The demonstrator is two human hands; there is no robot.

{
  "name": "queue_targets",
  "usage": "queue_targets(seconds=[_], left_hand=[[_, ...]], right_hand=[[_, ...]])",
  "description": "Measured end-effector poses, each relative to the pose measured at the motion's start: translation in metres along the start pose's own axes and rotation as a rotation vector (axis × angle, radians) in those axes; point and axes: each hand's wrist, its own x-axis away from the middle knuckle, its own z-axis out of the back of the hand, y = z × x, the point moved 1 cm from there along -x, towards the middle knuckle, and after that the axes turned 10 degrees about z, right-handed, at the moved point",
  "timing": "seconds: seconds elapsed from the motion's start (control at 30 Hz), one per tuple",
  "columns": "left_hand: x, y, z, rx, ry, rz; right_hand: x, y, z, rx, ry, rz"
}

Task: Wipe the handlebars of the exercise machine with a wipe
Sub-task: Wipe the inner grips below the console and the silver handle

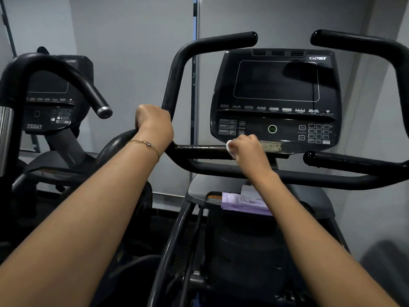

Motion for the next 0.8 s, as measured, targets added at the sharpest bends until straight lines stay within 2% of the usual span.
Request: queue_targets(seconds=[0.07, 0.2, 0.3, 0.4, 0.5, 0.57, 0.67, 0.73, 0.8], left_hand=[[0.0, -0.001, 0.0, 0.01, -0.008, 0.001], [0.0, -0.001, 0.0, 0.021, -0.015, -0.001], [0.0, 0.0, -0.002, 0.011, 0.0, -0.019], [0.0, 0.0, -0.003, -0.004, 0.005, -0.029], [0.0, -0.001, -0.001, 0.002, -0.005, -0.028], [0.0, -0.002, -0.001, 0.012, -0.007, -0.031], [0.0, -0.003, -0.001, 0.027, 0.002, -0.039], [0.0, -0.003, -0.002, 0.027, -0.001, -0.034], [0.001, -0.003, -0.001, 0.024, -0.005, -0.029]], right_hand=[[-0.012, -0.002, 0.004, -0.005, -0.051, -0.013], [-0.005, -0.012, 0.0, 0.078, -0.126, 0.139], [0.011, 0.002, 0.008, 0.007, -0.047, 0.021], [-0.007, 0.003, 0.01, 0.053, -0.058, -0.1], [-0.012, -0.013, 0.003, 0.061, -0.107, -0.004], [0.005, -0.011, -0.002, 0.065, -0.06, 0.054], [0.022, 0.0, 0.006, 0.003, 0.074, -0.087], [0.008, 0.005, 0.007, 0.0, 0.067, -0.18], [-0.007, -0.003, 0.006, 0.009, -0.003, -0.157]])
